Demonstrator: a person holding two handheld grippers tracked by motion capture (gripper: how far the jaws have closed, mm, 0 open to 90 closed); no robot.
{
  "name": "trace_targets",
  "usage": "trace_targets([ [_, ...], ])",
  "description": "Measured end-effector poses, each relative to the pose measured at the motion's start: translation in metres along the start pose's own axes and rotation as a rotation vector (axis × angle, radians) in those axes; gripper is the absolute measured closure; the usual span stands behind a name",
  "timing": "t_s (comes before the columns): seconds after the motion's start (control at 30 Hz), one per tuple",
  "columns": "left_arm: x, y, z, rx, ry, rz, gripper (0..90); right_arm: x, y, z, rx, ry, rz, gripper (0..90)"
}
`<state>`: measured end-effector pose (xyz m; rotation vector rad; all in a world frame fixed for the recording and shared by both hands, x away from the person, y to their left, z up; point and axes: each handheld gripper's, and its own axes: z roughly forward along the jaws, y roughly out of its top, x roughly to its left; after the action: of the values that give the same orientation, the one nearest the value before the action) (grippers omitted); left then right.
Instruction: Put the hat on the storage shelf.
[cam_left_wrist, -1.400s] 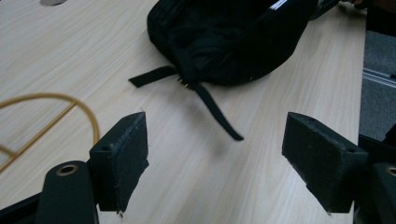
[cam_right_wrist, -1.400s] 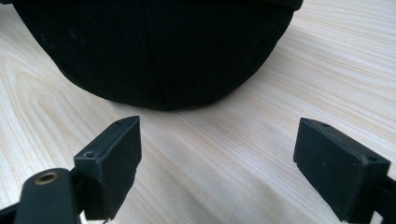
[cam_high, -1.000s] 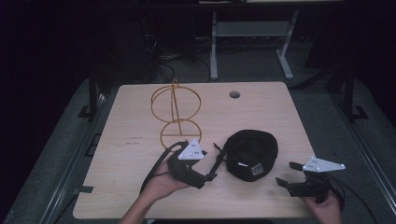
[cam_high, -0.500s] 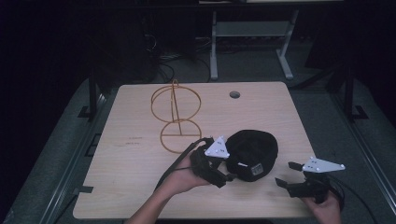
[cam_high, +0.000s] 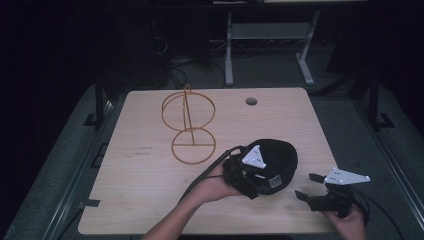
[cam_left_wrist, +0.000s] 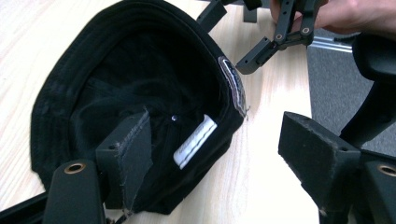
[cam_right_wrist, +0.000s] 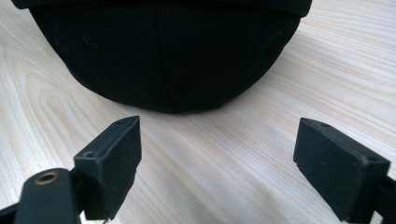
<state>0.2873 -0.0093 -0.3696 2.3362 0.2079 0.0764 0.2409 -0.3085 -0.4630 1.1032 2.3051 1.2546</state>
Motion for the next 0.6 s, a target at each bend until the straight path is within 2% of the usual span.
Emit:
trace_targets([
  [0.17,-0.001,0.004,0.012,0.033,-0.015,0.021,29.3,0.0,0.001,0.001,0.003,0.0,-0.007,14.8],
  [0.33,0.001,0.007,0.021,0.055,-0.021,0.02,33.8,0.001,0.001,0.001,0.008,0.002,-0.01,14.8],
  [0.47,0.001,0.006,0.027,0.075,-0.028,0.039,40.3,0.001,0.001,0.001,0.005,0.003,-0.018,14.8],
  [0.6,0.003,0.005,0.029,0.091,-0.038,0.06,50.6,0.001,0.001,0.002,0.012,0.005,-0.017,14.8],
])
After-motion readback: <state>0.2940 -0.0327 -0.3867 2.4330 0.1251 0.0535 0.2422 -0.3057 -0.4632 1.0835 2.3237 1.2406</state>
